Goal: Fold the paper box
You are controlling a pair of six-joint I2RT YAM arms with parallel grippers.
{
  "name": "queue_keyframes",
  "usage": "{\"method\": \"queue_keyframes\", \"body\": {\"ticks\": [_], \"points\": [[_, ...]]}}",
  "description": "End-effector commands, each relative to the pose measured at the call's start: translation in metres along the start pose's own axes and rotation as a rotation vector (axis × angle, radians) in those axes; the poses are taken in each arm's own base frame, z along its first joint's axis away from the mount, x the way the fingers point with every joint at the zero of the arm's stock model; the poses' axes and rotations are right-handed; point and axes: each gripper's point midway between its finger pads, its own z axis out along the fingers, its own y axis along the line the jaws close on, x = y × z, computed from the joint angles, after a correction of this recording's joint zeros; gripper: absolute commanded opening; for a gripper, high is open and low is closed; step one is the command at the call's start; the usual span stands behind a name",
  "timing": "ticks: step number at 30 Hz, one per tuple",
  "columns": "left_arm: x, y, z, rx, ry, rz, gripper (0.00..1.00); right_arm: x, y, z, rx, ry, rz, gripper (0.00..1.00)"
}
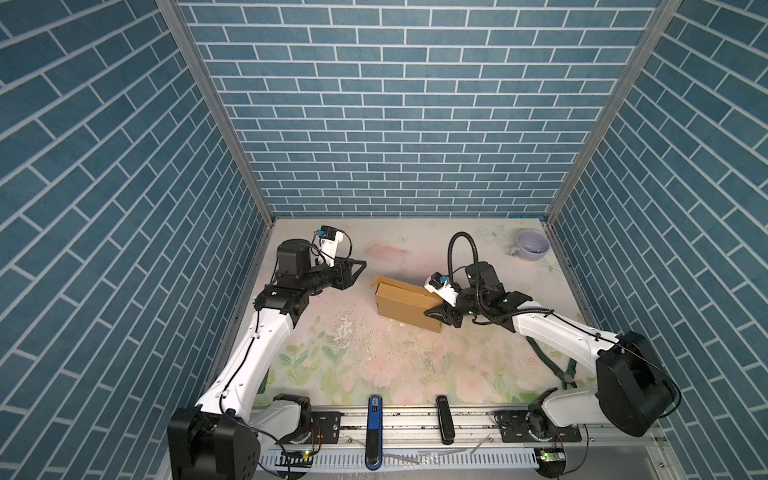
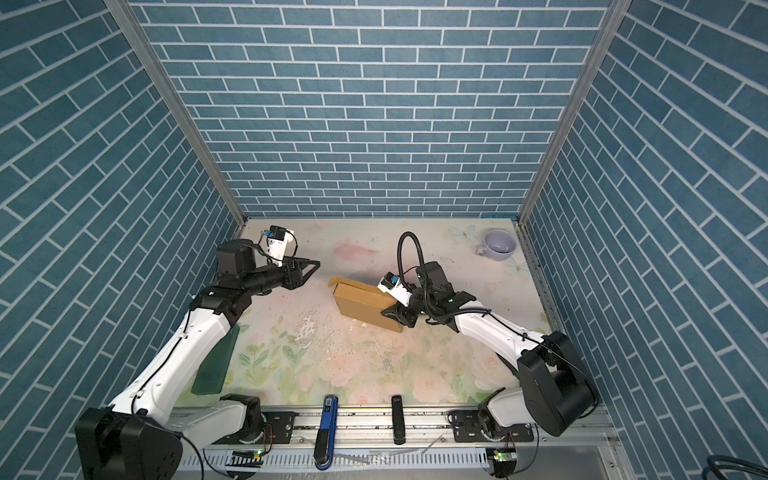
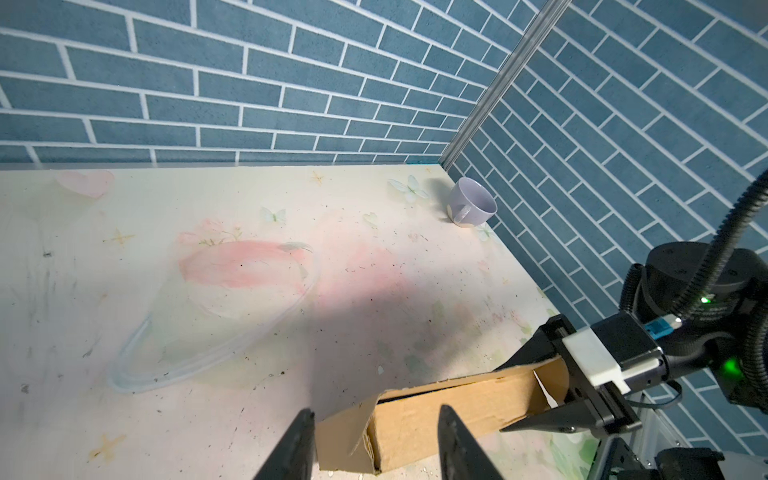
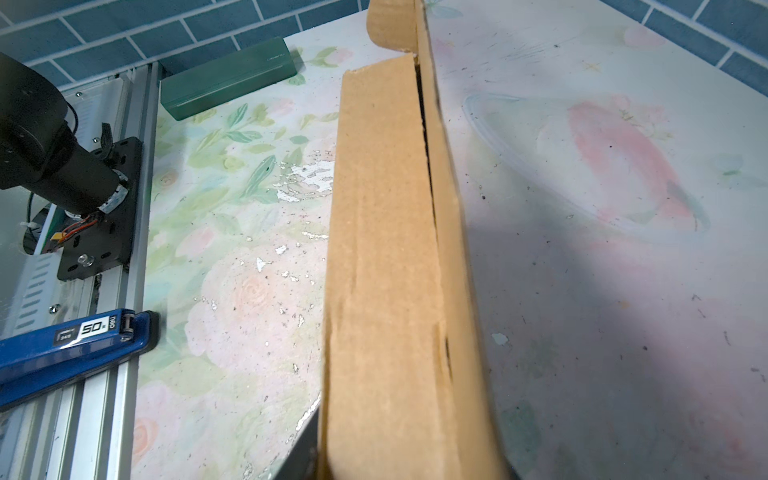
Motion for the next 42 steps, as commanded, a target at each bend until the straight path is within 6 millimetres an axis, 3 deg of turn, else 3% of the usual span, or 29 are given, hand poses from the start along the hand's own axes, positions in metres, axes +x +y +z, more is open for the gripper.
{"method": "queue_keyframes", "body": {"ticks": [1, 12, 21, 25, 33, 42], "points": [[0.004, -0.001, -0.005, -0.021, 0.029, 0.037, 0.49, -0.023, 0.000, -0.001, -0.017, -0.049, -0.073, 0.33], [0.023, 0.001, -0.011, -0.047, 0.093, -0.005, 0.43, -0.015, -0.001, 0.002, -0.016, -0.026, -0.058, 0.33], [0.043, -0.010, 0.014, 0.007, 0.195, 0.007, 0.42, -0.014, -0.002, 0.002, -0.012, -0.019, -0.056, 0.33], [0.052, -0.005, 0.029, -0.011, 0.243, 0.016, 0.41, -0.014, -0.002, 0.002, -0.015, -0.016, -0.053, 0.33], [0.054, 0.009, 0.046, -0.043, 0.255, 0.028, 0.41, -0.013, -0.002, 0.002, -0.012, -0.014, -0.052, 0.33], [0.058, 0.004, 0.056, -0.003, 0.261, 0.011, 0.36, -0.013, -0.003, 0.002, -0.007, -0.010, -0.049, 0.33]]}}
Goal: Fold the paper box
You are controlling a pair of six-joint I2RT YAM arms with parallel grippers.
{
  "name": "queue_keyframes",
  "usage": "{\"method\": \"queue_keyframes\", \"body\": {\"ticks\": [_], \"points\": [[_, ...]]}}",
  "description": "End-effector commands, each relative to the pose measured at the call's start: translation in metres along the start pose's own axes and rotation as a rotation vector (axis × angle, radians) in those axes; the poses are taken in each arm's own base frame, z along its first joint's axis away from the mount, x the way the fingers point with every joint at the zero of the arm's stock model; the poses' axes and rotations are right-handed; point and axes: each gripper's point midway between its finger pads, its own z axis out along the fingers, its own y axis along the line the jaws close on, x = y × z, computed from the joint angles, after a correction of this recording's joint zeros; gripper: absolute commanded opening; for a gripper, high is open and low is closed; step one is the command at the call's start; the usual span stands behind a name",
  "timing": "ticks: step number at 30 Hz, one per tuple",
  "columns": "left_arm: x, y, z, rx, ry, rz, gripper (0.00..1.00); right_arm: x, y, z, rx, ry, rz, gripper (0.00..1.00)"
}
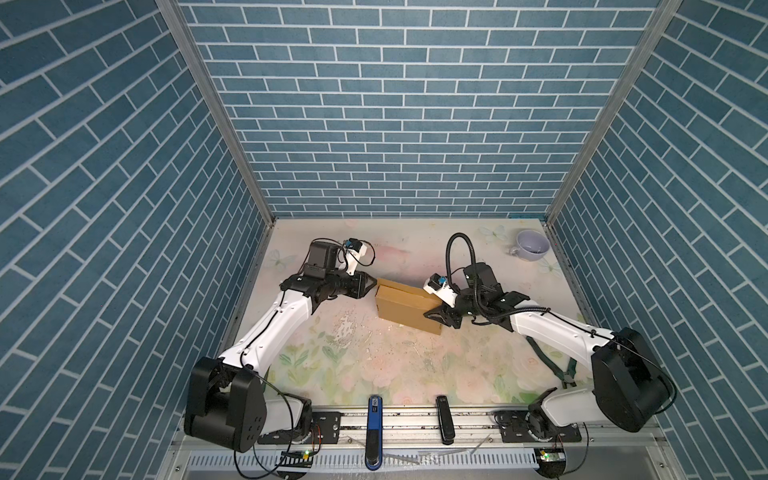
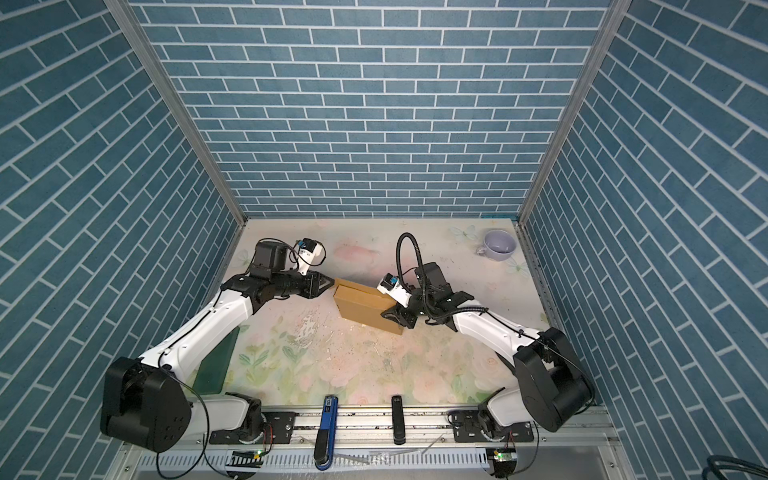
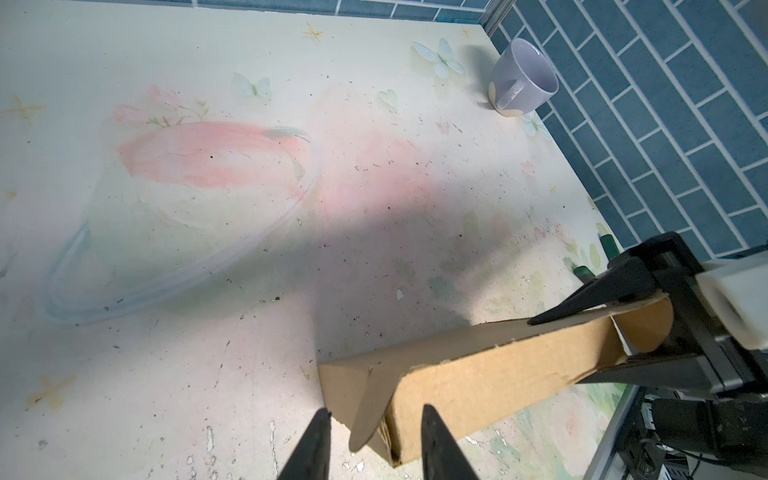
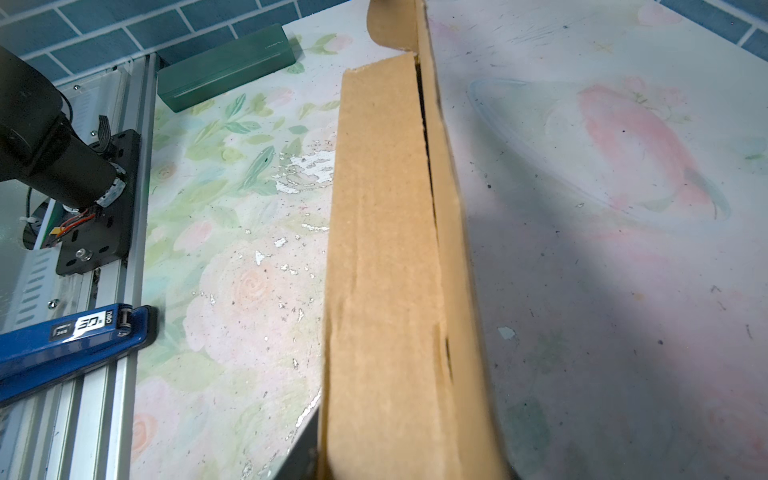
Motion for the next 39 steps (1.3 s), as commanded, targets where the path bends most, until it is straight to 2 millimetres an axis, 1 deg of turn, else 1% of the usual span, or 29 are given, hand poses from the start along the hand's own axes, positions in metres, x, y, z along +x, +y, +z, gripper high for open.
{"method": "queue_keyframes", "body": {"ticks": [1, 7, 13, 19, 26, 29, 39], "points": [[-0.009, -0.009, 0.002, 0.032, -0.023, 0.024, 0.35, -0.019, -0.002, -0.002, 0.001, -0.027, -0.062, 0.33], [-0.007, -0.014, 0.009, 0.044, -0.013, 0.024, 0.31, -0.018, -0.003, -0.002, 0.003, -0.024, -0.058, 0.33], [-0.006, -0.016, 0.012, 0.045, -0.010, 0.020, 0.24, -0.019, -0.003, -0.002, 0.006, -0.023, -0.059, 0.33], [-0.008, -0.020, 0.011, 0.052, -0.019, 0.015, 0.22, -0.017, -0.003, -0.001, 0.003, -0.018, -0.056, 0.33], [-0.006, -0.024, 0.013, 0.052, -0.017, 0.012, 0.20, -0.015, -0.004, 0.000, 0.004, -0.011, -0.050, 0.33], [-0.005, -0.023, 0.013, 0.037, -0.016, 0.016, 0.19, -0.017, -0.004, 0.000, 0.004, -0.014, -0.053, 0.33], [-0.002, -0.021, 0.013, 0.001, -0.024, 0.023, 0.12, -0.016, -0.005, 0.000, 0.010, -0.008, -0.049, 0.33]]}}
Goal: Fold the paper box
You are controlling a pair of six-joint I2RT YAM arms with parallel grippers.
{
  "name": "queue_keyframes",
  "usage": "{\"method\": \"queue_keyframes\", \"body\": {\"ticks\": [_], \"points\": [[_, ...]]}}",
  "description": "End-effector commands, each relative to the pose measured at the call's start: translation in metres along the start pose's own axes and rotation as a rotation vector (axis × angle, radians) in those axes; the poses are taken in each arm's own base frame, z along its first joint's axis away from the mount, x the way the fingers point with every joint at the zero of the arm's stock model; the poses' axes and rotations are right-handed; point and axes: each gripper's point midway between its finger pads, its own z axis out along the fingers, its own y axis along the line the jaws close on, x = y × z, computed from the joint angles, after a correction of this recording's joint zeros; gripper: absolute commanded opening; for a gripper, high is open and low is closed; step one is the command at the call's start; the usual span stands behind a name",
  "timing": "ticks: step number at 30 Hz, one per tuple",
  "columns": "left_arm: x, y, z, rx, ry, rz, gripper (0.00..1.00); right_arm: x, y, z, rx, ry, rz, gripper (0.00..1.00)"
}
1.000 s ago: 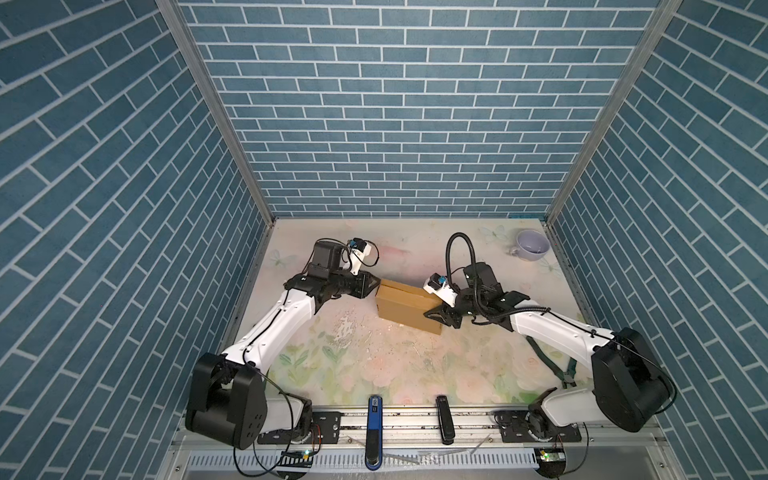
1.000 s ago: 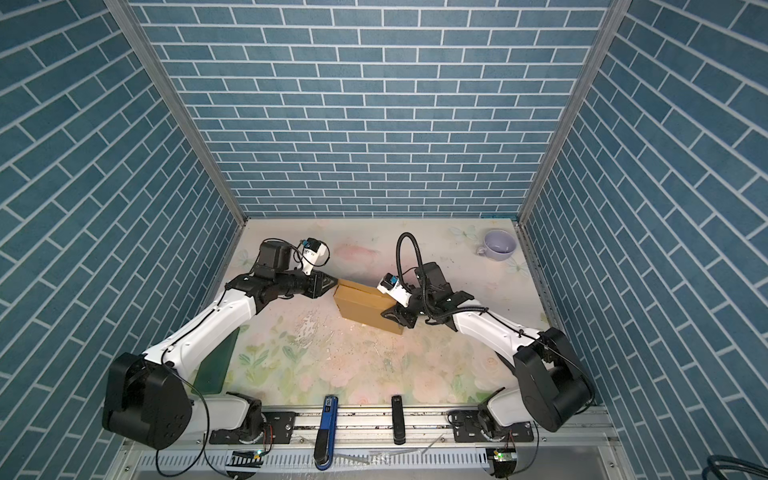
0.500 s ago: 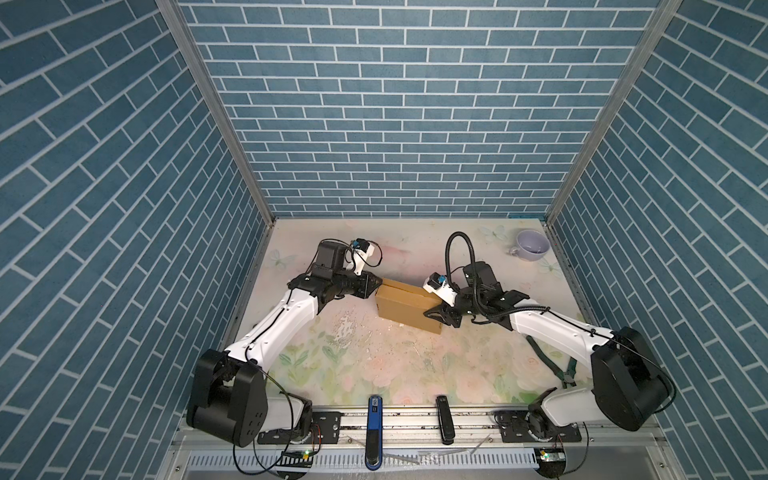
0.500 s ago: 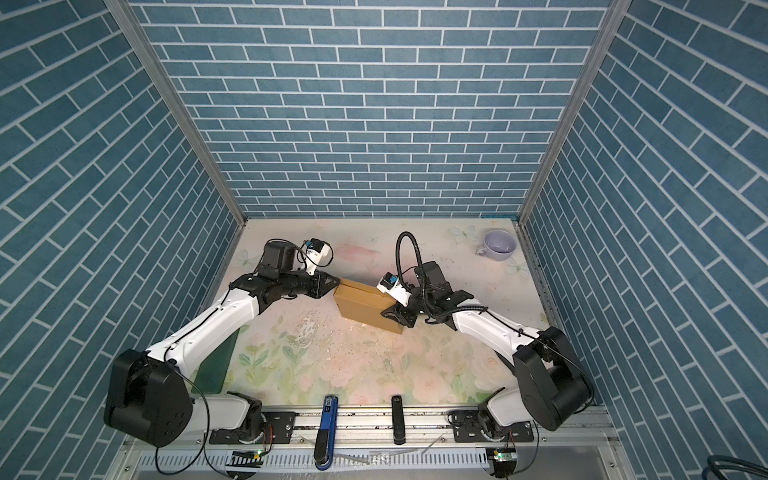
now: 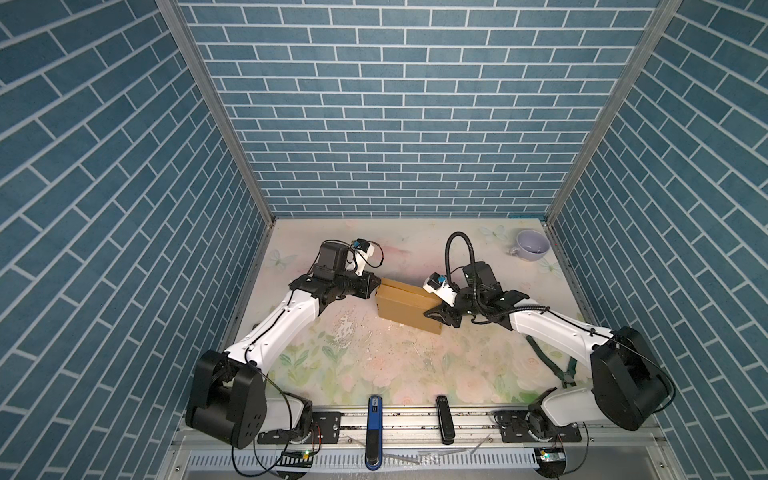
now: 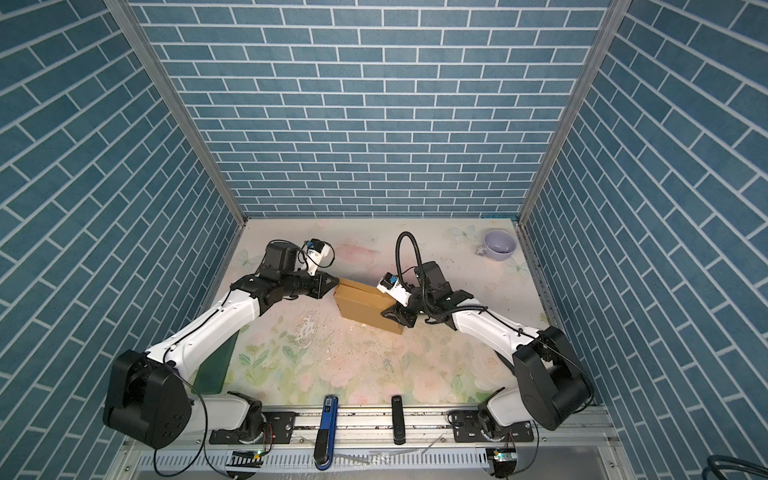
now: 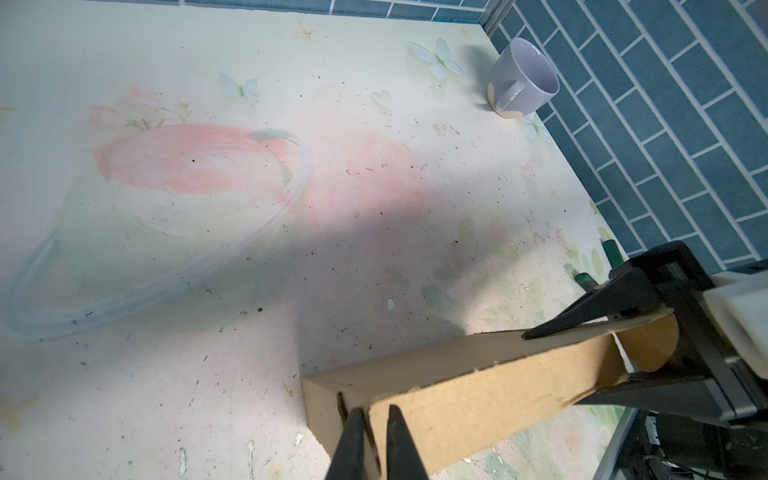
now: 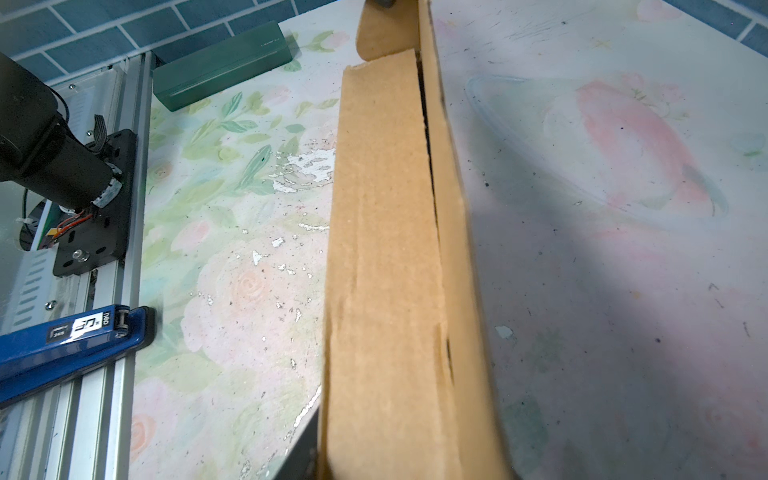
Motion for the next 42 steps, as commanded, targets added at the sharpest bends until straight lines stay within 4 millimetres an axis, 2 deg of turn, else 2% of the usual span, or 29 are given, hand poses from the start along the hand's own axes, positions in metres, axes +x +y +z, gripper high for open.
{"method": "queue_keyframes", "body": {"ticks": [1, 14, 28, 42], "points": [[-0.001, -0.010, -0.003, 0.016, -0.021, 0.028, 0.12, -0.015, -0.004, -0.001, 0.007, -0.016, -0.051, 0.33], [0.007, -0.008, -0.001, -0.029, -0.036, 0.032, 0.08, -0.018, -0.005, -0.001, 0.014, -0.026, -0.047, 0.33], [0.020, -0.008, 0.012, -0.037, -0.054, 0.015, 0.08, -0.020, -0.006, -0.002, 0.027, -0.036, -0.039, 0.33], [0.027, -0.003, 0.018, -0.048, -0.057, 0.002, 0.07, -0.024, -0.007, -0.008, 0.046, -0.048, -0.045, 0.43]]}}
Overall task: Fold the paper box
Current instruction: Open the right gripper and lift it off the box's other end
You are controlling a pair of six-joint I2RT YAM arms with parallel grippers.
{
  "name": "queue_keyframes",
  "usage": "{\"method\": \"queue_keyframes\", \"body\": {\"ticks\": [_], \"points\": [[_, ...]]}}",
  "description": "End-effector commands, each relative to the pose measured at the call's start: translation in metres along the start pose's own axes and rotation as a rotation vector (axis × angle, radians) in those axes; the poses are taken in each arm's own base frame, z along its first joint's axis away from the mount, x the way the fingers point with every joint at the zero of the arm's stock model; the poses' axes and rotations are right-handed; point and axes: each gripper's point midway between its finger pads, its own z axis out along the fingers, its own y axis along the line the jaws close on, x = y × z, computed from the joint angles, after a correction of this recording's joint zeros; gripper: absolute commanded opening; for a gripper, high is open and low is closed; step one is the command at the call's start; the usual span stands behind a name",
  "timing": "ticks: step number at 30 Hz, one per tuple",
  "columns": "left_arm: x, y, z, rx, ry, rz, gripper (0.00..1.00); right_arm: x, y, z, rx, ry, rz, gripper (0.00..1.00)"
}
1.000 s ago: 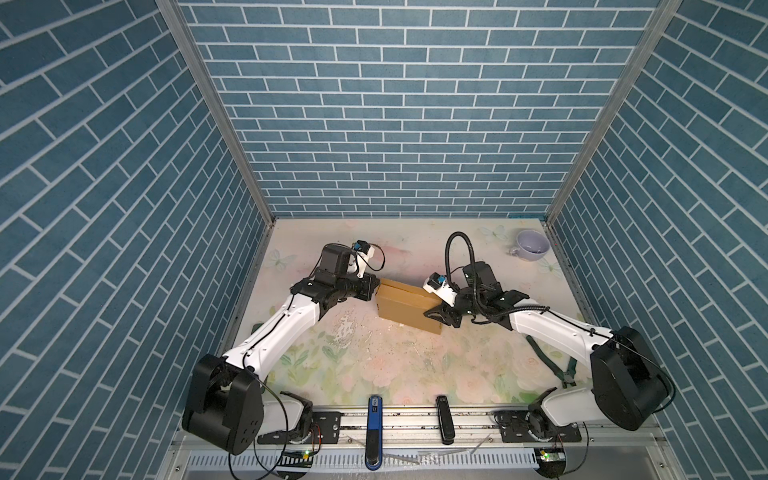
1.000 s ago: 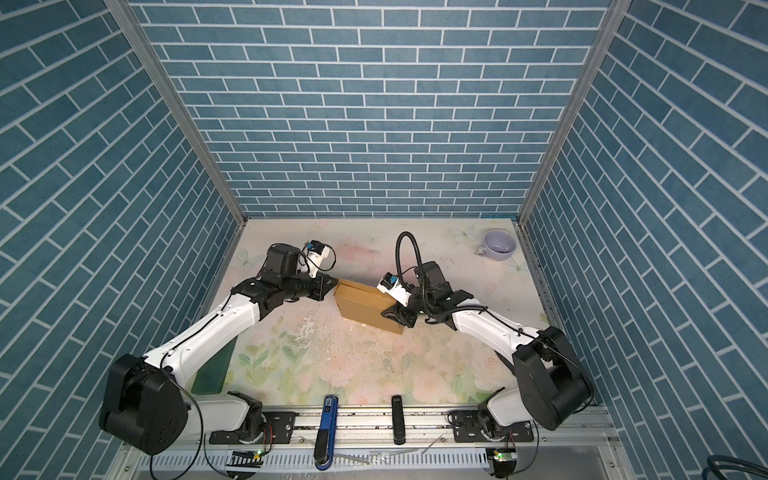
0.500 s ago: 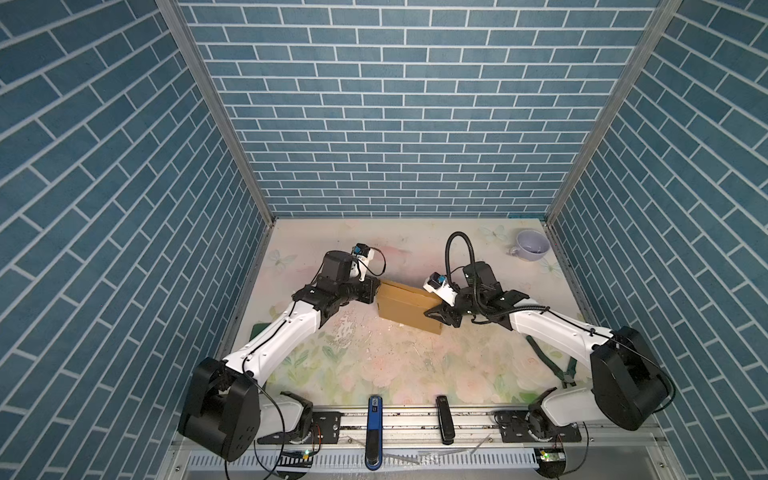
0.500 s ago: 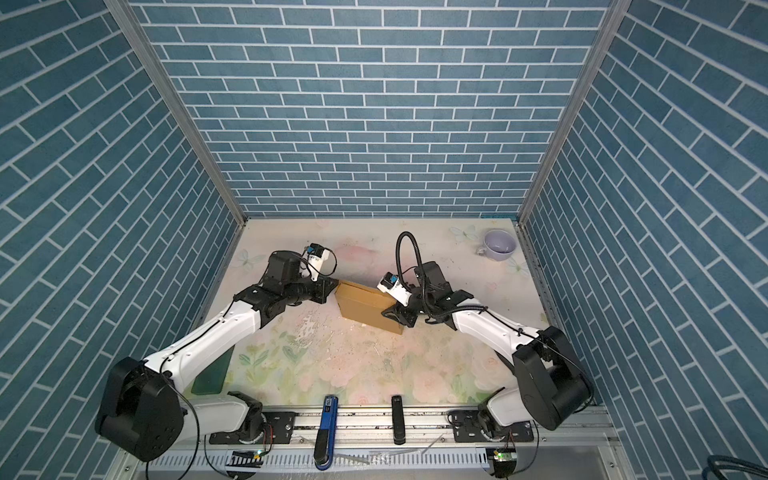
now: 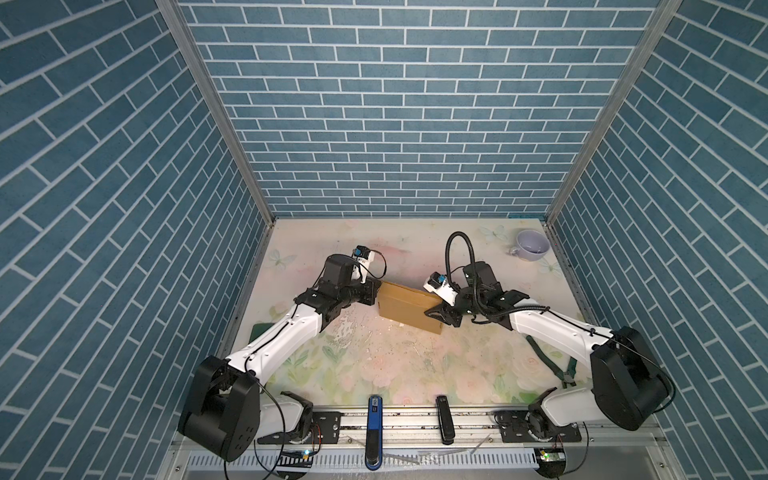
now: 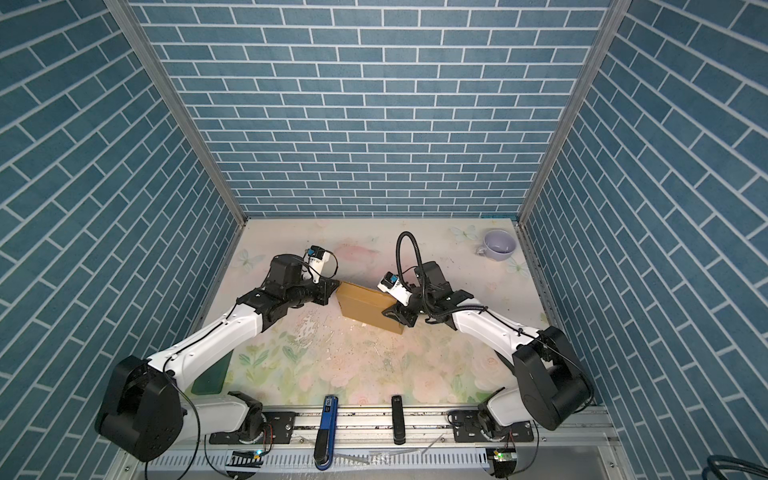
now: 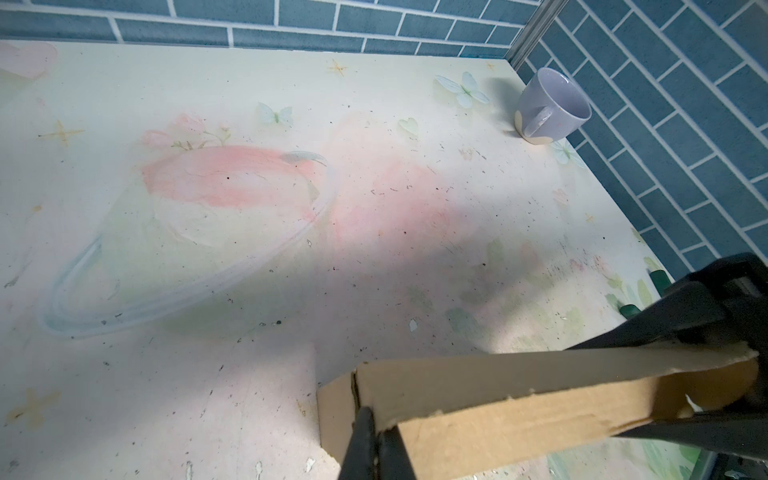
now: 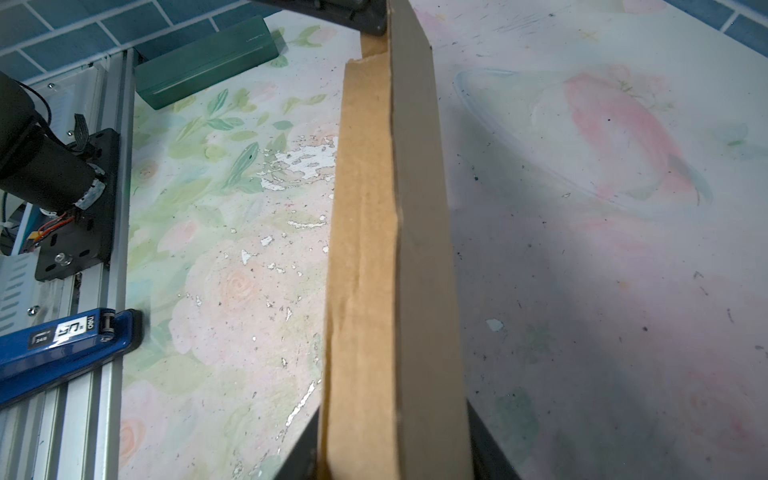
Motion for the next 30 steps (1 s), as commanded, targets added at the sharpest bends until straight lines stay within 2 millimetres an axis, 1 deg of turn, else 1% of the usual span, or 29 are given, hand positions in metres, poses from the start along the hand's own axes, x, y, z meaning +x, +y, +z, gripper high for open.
{"method": "queue_keyframes", "body": {"ticks": [1, 9, 18, 25, 30], "points": [[0.018, -0.007, 0.005, 0.032, 0.048, -0.008, 0.07, -0.026, -0.001, -0.009, 0.021, -0.061, -0.056, 0.45], [0.020, -0.005, 0.006, 0.025, 0.042, -0.019, 0.06, -0.031, 0.000, -0.015, 0.031, -0.080, -0.054, 0.54], [0.019, -0.003, 0.006, 0.014, 0.031, -0.026, 0.05, -0.041, 0.005, -0.026, 0.033, -0.107, -0.066, 0.58], [0.019, -0.004, 0.004, 0.007, 0.027, -0.023, 0.05, -0.057, 0.012, -0.043, 0.036, -0.152, -0.077, 0.59], [0.018, -0.004, 0.001, 0.003, 0.020, -0.022, 0.05, -0.076, 0.018, -0.062, 0.057, -0.221, -0.085, 0.59]]}}
